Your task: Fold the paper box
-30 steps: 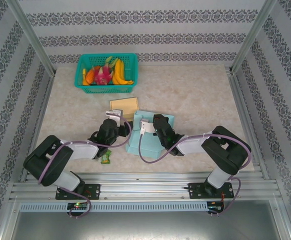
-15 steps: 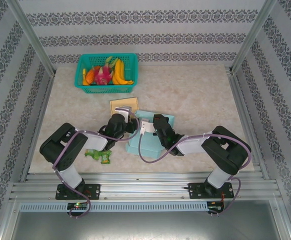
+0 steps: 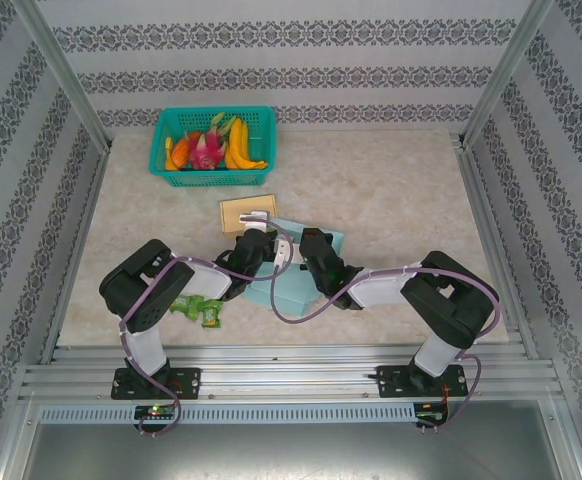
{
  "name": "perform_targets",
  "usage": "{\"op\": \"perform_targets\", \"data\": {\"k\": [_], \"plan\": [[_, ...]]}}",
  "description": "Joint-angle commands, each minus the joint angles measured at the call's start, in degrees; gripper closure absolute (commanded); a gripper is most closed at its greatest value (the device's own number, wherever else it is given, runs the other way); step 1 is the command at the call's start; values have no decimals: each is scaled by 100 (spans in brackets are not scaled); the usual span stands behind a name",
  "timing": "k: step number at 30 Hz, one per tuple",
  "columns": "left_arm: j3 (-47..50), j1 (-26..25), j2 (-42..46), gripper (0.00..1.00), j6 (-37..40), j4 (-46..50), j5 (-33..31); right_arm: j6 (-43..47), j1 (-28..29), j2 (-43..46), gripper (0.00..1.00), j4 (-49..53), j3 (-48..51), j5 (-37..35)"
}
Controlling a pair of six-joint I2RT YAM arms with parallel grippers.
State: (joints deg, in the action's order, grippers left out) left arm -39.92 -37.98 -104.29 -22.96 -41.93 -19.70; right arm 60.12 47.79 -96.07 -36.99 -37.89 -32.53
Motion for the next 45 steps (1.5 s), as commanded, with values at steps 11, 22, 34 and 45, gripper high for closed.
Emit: {"op": "perform_targets", "data": {"k": [11, 22, 34, 45], "plan": [[-239, 230, -429, 77, -441, 943, -1920, -455, -6, -84, 100, 723, 55, -214], [192, 180, -330, 54, -173, 423, -715, -626, -8, -195, 100, 860, -50, -293], [263, -140, -494, 59, -138, 510, -1170, -722, 2, -259, 100, 910, -79, -265], [355, 71, -329, 86, -362, 908, -1783, -776, -85, -53, 100, 979, 45, -257]]}}
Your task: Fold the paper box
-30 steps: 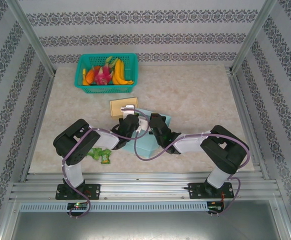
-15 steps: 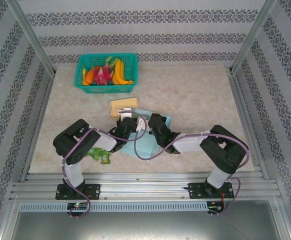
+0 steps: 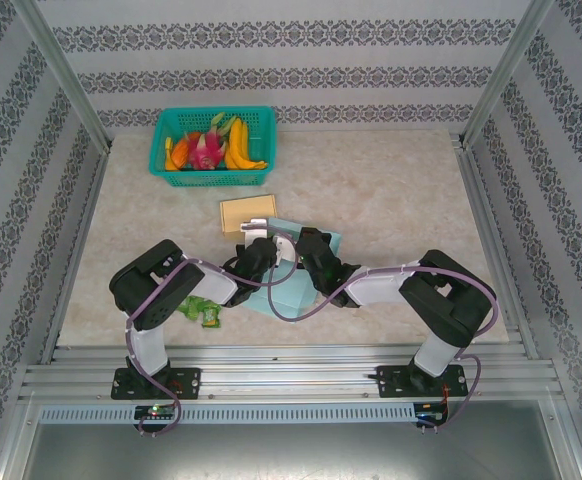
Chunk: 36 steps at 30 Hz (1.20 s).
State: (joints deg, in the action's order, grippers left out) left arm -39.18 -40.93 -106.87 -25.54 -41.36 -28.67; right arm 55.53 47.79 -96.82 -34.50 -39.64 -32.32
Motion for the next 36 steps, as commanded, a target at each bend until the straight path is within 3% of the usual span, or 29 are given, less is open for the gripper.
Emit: {"op": "perform_targets", "data": {"k": [1, 3, 6, 8, 11, 13, 21, 26, 31, 36], "plan": [[316, 362, -54, 90, 21, 697, -611, -381, -84, 30, 100, 741, 211, -251], [405, 357, -19, 98, 198, 368, -117, -508, -78, 60, 99, 738, 186, -214], [577, 349, 116, 100, 302, 1, 412, -892, -68, 337, 80, 760, 235, 132], [691, 344, 273, 100, 312, -115, 596, -1195, -86, 624, 72, 917, 246, 475], [779, 340, 515, 100, 289, -105, 713, -1485, -73, 1035, 51, 1175, 233, 826], [814, 340, 654, 100, 261, -39, 741, -1646, -51, 1317, 45, 1387, 211, 931], [964, 340, 1141, 100, -4, 168, 697, -3168, -5, 2900, 43, 1927, 619, 1467], [1125, 332, 1464, 100, -169, 82, 839, -5130, -48, 3774, 44, 2626, 616, 1501], [1172, 305, 1589, 100, -241, -2, 813, -7004, -84, 3804, 46, 3188, 220, 1736], [1064, 292, 1413, 100, -199, -45, 685, -7750, -77, 3411, 48, 3152, -243, 2049]]}}
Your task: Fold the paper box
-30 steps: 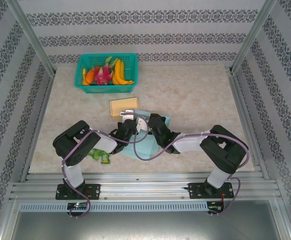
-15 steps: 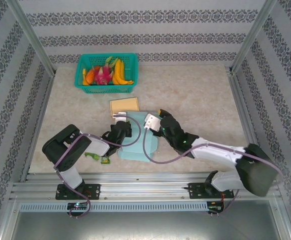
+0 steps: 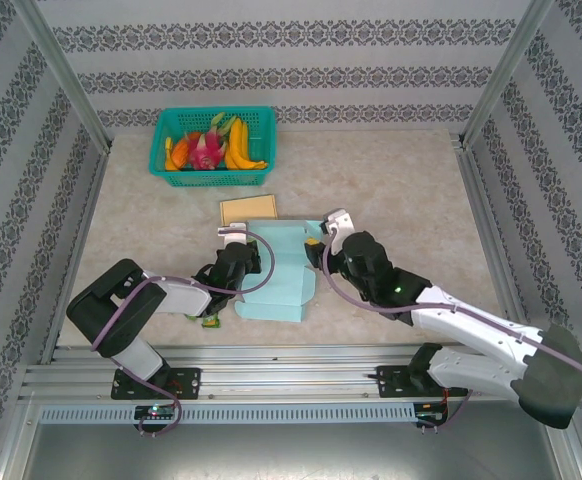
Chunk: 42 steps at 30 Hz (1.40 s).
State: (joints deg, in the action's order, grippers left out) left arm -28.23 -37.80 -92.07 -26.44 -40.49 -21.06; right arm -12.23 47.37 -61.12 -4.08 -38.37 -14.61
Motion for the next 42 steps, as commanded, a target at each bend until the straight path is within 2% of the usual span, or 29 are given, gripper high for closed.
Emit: {"op": "perform_targets", "data": {"k": [1, 8, 15, 34, 42], "plan": [[-31, -25, -102, 100, -93, -175, -89, -1015, -35, -265, 48, 109, -471, 313], [6, -44, -197, 100, -60, -378, -234, -1261, -44, -1320, 47, 100, -1244, 356], [80, -49, -222, 100, -18, -517, -292, -1426, -113, -1937, 46, 46, -1540, 297], [174, -105, -216, 100, -205, -610, -513, -1594, -343, -2549, 43, -19, -1406, 177], [87, -147, -210, 100, -255, -442, -694, -1704, -331, -2677, 42, -8, -1423, 638]]}}
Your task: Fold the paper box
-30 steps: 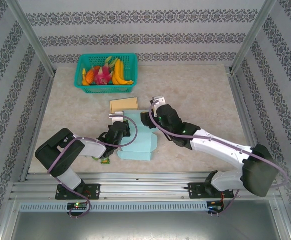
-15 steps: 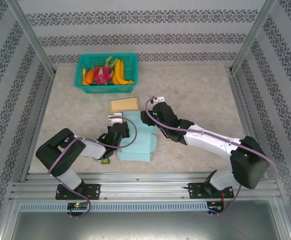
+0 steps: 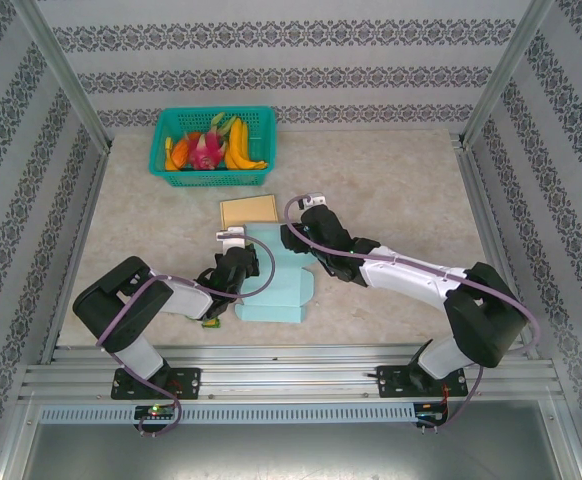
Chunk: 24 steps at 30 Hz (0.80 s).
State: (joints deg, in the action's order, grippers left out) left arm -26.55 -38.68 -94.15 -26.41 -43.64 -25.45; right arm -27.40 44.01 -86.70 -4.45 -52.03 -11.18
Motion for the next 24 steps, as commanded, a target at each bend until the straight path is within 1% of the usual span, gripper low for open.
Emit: {"op": "perform_targets", "data": {"k": [1, 4, 10, 13, 19, 24], "plan": [[-98, -61, 10, 100, -259, -75, -292, -179, 18, -149, 42, 66, -94, 384], [-149, -86, 32, 100, -267, 56, -443, -124, 105, -158, 42, 205, -173, 494], [-242, -147, 142, 100, -373, 445, -905, -56, 305, -77, 42, 393, -222, 416], [-271, -210, 171, 100, -354, 514, -1041, 10, 375, -57, 41, 554, -311, 253], [-278, -265, 176, 100, -368, 551, -1088, -30, 498, 119, 41, 562, -311, 104], [-224, -273, 264, 100, -407, 549, -1056, -123, 534, 94, 40, 445, -218, 2]]}}
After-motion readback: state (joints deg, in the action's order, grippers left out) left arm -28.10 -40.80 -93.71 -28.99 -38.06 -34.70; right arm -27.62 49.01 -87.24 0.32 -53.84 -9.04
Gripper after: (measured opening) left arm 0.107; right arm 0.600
